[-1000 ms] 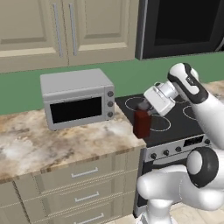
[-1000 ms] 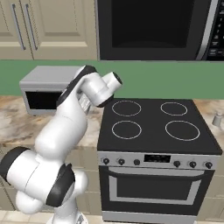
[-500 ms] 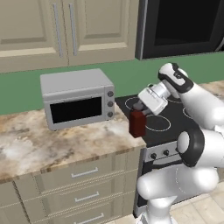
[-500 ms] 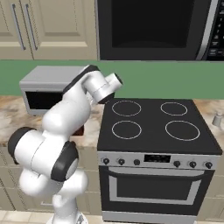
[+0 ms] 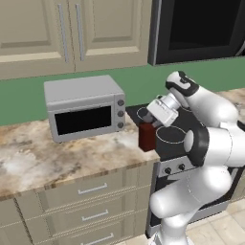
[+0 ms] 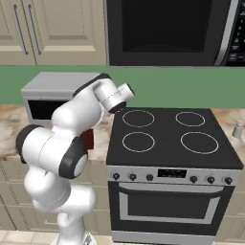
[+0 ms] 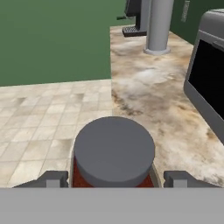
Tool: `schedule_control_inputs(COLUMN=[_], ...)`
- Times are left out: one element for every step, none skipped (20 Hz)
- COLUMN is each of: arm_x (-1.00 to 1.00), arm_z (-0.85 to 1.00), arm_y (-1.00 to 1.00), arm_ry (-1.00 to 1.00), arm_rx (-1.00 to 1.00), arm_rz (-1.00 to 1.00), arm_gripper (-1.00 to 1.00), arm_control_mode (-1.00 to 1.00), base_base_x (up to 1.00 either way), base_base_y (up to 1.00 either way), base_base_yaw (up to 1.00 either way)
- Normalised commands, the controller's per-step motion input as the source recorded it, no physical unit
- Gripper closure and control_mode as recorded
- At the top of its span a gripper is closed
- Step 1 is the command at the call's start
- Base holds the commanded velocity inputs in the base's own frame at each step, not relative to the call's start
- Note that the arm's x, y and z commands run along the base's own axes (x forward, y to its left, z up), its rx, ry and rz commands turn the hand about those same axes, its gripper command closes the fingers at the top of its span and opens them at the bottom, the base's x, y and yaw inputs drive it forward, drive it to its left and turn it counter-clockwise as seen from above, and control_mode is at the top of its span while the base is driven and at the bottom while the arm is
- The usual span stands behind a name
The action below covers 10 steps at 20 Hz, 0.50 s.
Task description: Collect the paprika, ketchup, and shaker from the cabinet and place them next to the stove.
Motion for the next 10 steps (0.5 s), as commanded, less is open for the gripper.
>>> schedule_control_inputs(arm_x=[0.22,0.22,0.21,0.21,0.18,0.19,0.19,0.2,0.2,0.21], arm_z=[-0.21,-0.23,-0.21,-0.2,-0.2,-0.19,-0.2,-0.17,-0.19,-0.12], arm_y=[0.11,0.12,0.1,0.1,0.08,0.09,0.09,0.07,0.08,0.0], arm_ry=[0.03,0.03,0.02,0.02,0.01,0.0,0.0,0.0,0.01,0.0], arm_rx=[0.0,0.0,0.0,0.0,0.0,0.0,0.0,0.0,0.0,0.0], arm_rz=[0.03,0.03,0.03,0.03,0.04,0.04,0.04,0.03,0.03,0.03], arm_gripper=[1.0,1.0,1.0,1.0,1.0,1.0,1.0,1.0,1.0,1.0], arm_control_mode=[-1.0,-1.0,-1.0,-1.0,-1.0,-1.0,-1.0,-1.0,-1.0,-1.0], base_base_x=[0.0,0.0,0.0,0.0,0.0,0.0,0.0,0.0,0.0,0.0], base_base_y=[0.0,0.0,0.0,0.0,0.0,0.0,0.0,0.0,0.0,0.0], base_base_yaw=[0.0,0.0,0.0,0.0,0.0,0.0,0.0,0.0,0.0,0.0])
